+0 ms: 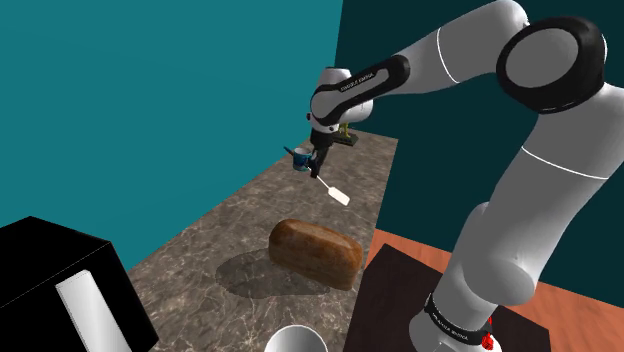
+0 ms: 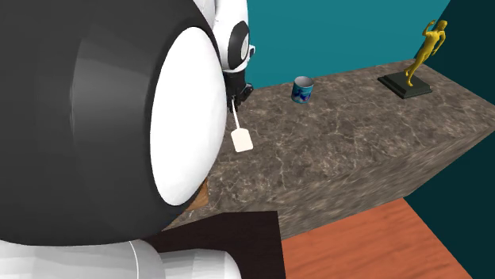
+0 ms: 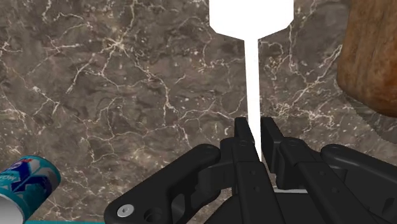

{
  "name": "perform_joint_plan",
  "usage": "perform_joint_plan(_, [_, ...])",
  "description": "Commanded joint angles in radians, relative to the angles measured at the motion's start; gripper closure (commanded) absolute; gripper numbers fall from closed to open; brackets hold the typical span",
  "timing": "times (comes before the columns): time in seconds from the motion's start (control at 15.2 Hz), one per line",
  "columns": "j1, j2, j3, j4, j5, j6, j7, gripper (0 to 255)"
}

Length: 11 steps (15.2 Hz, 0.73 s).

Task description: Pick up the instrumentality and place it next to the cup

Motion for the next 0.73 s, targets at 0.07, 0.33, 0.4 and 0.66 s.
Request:
perform_joint_plan(0.07, [0.032,-0.053,0.043,-0.062,-0.018,0.012,0.087,255])
perform_joint_plan(0.33, [0.073,-0.098,0.104,-0.113,-0.026,0.019,0.196,255])
perform_joint_plan(0.4, [0.084,-0.107,0.120,-0.122,-0.027,0.021,0.222,255])
perform_joint_plan(0.66, [0.127,-0.131,0.185,-0.150,-0.024,0.024,0.329,255])
